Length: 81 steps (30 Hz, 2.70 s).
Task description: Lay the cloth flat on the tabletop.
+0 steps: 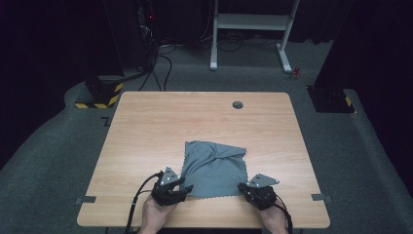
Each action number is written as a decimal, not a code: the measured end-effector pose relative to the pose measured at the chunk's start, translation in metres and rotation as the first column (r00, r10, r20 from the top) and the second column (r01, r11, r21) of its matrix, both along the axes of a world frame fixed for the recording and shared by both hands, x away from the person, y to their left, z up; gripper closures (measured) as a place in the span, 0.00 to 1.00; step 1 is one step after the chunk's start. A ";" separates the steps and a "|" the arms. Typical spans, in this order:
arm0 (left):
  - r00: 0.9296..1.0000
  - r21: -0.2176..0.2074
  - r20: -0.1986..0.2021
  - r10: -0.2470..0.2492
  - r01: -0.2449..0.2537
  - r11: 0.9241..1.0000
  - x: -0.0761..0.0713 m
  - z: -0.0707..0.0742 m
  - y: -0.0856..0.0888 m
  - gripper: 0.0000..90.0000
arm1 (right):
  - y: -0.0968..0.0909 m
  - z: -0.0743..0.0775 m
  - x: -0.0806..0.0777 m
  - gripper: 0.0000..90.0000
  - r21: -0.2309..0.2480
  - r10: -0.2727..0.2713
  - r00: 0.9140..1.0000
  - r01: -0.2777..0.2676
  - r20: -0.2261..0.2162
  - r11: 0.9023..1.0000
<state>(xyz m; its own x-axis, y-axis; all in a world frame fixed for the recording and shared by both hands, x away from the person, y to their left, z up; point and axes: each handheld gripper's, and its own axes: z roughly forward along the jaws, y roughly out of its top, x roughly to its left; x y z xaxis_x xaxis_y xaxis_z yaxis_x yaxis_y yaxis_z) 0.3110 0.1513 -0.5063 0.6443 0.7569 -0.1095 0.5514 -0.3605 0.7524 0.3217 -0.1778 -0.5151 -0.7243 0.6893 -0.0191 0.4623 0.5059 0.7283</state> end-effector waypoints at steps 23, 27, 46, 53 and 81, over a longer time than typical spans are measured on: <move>0.995 0.021 0.060 0.076 -0.077 0.997 0.019 -0.003 0.017 0.50 | -0.012 0.019 0.031 0.83 0.020 -0.064 0.998 0.063 0.022 0.998; 0.992 0.015 0.045 0.116 -0.117 0.993 0.051 0.002 0.014 0.51 | -0.007 0.022 0.059 0.83 0.037 -0.095 0.995 0.094 0.008 0.995; 0.981 0.082 -0.027 0.191 -0.188 0.979 0.146 0.004 -0.003 0.57 | 0.003 0.018 0.130 0.83 0.023 -0.234 0.972 0.235 -0.029 0.972; 0.977 0.140 -0.052 0.208 -0.199 0.970 0.166 0.000 -0.011 0.53 | 0.005 0.012 0.144 0.76 -0.011 -0.271 0.960 0.271 -0.063 0.962; 0.990 0.135 -0.040 0.136 -0.130 0.982 0.169 0.006 -0.014 0.97 | 0.011 0.017 0.151 1.00 -0.075 -0.208 0.976 0.203 -0.067 0.976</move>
